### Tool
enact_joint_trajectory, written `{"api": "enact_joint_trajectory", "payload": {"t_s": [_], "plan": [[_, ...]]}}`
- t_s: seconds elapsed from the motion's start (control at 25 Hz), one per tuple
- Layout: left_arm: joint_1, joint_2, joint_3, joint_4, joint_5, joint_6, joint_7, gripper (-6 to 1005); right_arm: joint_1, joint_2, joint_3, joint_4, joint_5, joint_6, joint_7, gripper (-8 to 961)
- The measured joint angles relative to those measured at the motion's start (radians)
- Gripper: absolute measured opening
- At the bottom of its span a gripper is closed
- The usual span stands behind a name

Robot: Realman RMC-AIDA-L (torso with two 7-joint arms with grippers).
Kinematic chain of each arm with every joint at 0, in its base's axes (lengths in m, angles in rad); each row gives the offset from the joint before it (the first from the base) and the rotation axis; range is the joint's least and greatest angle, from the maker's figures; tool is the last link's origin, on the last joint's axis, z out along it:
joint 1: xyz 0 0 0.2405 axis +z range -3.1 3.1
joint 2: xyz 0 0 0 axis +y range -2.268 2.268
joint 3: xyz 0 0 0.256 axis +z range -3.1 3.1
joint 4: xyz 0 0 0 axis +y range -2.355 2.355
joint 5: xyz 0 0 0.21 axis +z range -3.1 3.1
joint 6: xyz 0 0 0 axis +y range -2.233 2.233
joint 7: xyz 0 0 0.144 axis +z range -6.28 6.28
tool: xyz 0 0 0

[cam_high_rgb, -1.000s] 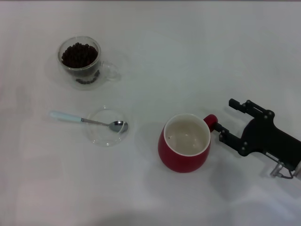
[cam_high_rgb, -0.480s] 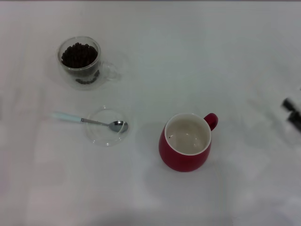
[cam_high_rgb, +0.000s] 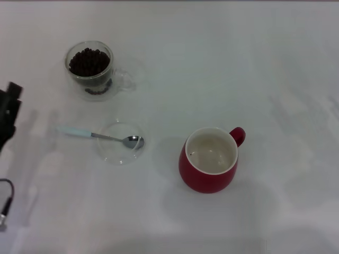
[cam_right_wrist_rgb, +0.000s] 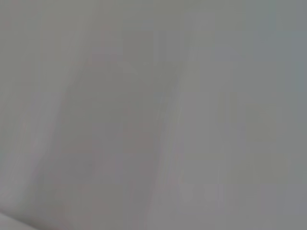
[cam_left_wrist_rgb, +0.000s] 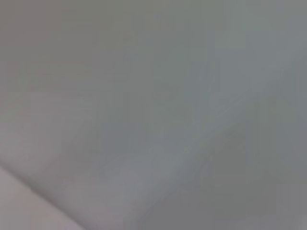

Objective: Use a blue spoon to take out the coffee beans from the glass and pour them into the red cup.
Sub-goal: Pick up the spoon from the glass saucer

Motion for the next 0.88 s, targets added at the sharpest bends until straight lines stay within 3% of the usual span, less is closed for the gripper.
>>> {"api": "enact_joint_trajectory", "payload": {"t_s": [0.44,0.64,0.88], "plan": [[0.095,-0.002,0.000,0.010,0.106,-0.042,-0.319,578,0.038,0.013,0.002,-0.003,0.122,0.025,-0.013,677],[0.069,0.000,0.000,0.002,0.158,-0.111,-0.408,696,0.050,0.020,0.003,-0.009,0.125,0.026,-0.047,677],[0.030,0.000,0.000,-0.011,0.209,-0.168,-0.496,697,0.049,0.028,0.003,-0.022,0.125,0.026,-0.061,678]]}}
